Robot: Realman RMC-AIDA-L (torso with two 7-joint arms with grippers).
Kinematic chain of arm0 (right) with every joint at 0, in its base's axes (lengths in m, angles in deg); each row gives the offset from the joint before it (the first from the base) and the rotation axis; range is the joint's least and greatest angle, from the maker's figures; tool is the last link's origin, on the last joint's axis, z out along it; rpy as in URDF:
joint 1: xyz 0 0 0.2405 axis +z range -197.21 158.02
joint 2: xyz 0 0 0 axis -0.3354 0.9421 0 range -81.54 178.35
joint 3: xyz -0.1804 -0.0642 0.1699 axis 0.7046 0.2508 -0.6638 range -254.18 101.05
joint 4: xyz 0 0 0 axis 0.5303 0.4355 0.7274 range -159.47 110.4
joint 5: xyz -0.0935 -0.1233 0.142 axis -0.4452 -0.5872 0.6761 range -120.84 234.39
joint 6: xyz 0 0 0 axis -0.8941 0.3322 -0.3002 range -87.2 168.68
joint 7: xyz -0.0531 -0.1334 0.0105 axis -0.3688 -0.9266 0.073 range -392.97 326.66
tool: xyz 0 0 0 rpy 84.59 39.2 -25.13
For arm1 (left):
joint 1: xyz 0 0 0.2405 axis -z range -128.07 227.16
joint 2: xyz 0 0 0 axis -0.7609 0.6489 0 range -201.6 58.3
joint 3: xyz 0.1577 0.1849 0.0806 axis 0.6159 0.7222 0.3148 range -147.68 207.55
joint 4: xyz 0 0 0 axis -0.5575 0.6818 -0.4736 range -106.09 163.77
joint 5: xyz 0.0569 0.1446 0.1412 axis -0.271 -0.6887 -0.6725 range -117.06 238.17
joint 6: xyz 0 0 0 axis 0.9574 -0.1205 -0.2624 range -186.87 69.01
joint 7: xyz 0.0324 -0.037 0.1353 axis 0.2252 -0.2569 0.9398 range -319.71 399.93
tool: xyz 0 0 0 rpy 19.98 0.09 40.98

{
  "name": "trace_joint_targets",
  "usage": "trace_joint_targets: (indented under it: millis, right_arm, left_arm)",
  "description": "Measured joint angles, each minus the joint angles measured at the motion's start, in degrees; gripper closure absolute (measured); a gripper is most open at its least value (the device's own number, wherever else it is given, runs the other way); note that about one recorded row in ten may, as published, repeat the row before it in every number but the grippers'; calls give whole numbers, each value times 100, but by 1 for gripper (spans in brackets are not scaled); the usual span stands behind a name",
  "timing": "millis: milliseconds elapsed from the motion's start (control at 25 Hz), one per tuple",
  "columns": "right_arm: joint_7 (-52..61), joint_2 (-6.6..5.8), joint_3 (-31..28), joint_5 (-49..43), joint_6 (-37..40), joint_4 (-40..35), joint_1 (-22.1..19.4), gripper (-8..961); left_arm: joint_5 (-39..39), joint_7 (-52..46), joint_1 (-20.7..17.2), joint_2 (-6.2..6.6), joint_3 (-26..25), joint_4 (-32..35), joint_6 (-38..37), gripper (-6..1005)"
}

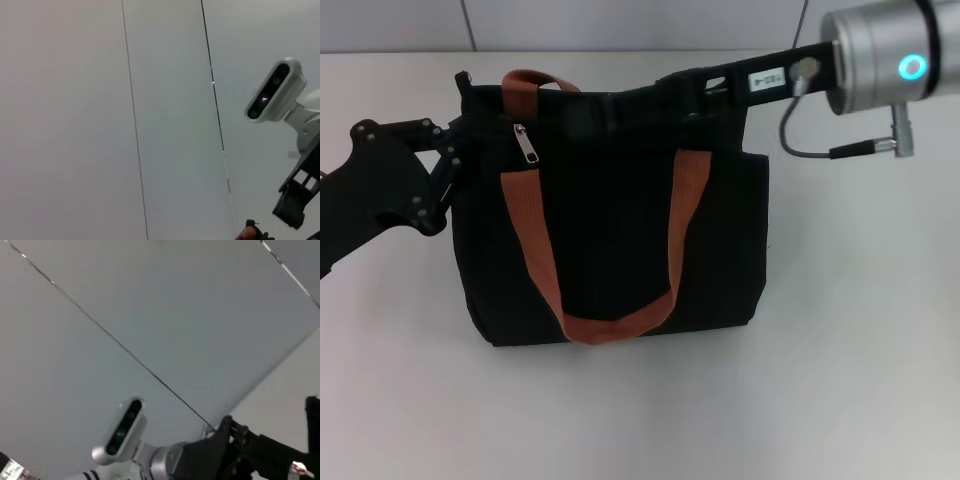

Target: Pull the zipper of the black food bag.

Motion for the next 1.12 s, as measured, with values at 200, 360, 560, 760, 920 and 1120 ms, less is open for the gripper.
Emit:
trace_joint_targets:
  millis: [200, 360, 560, 760, 920, 1120]
  right_arm:
    - [204, 11, 66, -230, -271, 18, 191, 232]
    - [296, 18, 153, -234, -433, 20, 259, 304]
    - [417, 37, 337, -243, -664, 32, 335, 498]
    - [456, 70, 513, -243, -880, 39, 378, 554]
    - [460, 102, 668, -243, -1046, 62, 407, 555]
    - [462, 166, 843, -243, -1278, 112, 489, 557]
  left_arm:
    - [0, -2, 1, -3, 0, -3, 0, 969]
    - [0, -21, 2, -5, 4, -3, -8, 968]
    - [-1, -199, 33, -2, 9, -3, -25, 968]
    - [-3, -229, 76, 2, 9, -3, -55, 969]
    - [-4, -232, 108, -9, 19, -10, -68, 968]
    - [-4, -235, 188, -13, 24, -113, -89, 968]
